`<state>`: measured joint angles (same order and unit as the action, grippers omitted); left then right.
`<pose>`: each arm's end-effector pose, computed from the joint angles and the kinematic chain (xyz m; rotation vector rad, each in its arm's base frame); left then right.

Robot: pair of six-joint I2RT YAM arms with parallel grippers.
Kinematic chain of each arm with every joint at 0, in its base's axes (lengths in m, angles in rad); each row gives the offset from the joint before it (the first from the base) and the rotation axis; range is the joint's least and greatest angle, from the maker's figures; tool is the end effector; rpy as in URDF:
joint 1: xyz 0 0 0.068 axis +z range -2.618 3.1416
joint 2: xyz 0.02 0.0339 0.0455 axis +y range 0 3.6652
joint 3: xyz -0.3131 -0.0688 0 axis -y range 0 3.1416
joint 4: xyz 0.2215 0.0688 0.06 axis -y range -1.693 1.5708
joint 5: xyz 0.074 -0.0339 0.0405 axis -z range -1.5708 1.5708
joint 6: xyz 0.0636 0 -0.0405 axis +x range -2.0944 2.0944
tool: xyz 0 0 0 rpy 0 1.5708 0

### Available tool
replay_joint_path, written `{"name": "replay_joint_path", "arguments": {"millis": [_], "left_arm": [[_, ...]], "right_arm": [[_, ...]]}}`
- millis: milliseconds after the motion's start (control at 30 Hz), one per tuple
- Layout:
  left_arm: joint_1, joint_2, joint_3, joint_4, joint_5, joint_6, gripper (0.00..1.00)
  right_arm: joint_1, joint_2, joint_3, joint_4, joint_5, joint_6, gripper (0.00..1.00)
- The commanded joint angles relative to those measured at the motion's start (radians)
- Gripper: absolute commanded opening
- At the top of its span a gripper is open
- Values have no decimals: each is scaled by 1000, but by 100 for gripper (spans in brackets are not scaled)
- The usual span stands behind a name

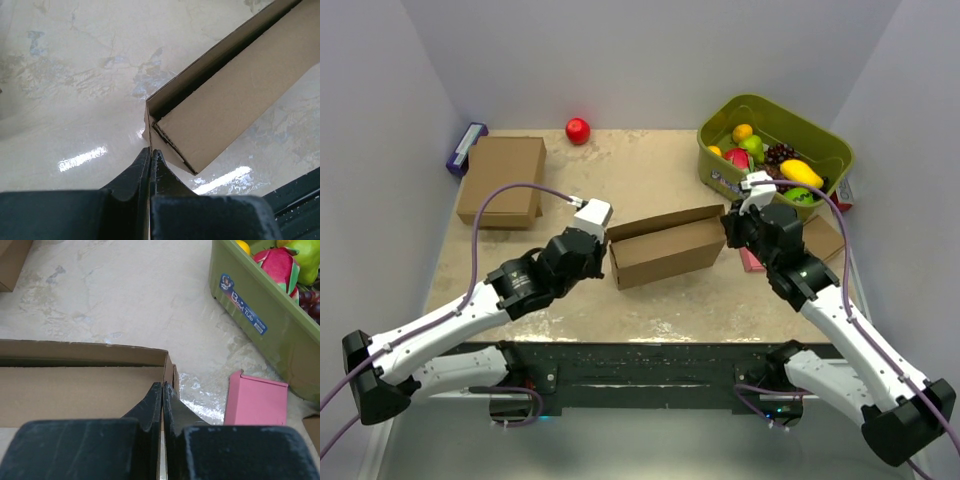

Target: Fold the paper box

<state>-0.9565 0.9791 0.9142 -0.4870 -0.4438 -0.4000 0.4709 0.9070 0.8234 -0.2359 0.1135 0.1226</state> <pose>0.1273 -0.1332 0.3500 0.3174 2.0597 -0.3615 0.1664 0.0766 0.3583 -0.2521 1.8823 0.2978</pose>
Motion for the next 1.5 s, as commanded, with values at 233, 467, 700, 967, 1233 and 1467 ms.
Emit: {"name": "replay_joint_path", "arguments": {"millis": [233, 467, 700, 967, 1233, 1467], "left_arm": [[18, 118, 121, 122, 34, 36, 0], [53, 159, 120, 169, 96, 6, 0], [85, 201, 129, 223, 158, -19, 0], [97, 230, 121, 251, 180, -28, 0], [119, 228, 91, 271, 217, -33, 0], [122, 204, 5, 292, 220, -40, 0]], "right_arm": [[98, -46, -53, 0, 37, 83, 0], [113, -45, -58, -5, 51, 92, 0], [129, -33, -79, 6, 58, 101, 0], [135, -31, -90, 6, 66, 94, 0], [137, -37, -89, -2, 75, 95, 0], [137, -25, -64, -31, 112, 84, 0]]}}
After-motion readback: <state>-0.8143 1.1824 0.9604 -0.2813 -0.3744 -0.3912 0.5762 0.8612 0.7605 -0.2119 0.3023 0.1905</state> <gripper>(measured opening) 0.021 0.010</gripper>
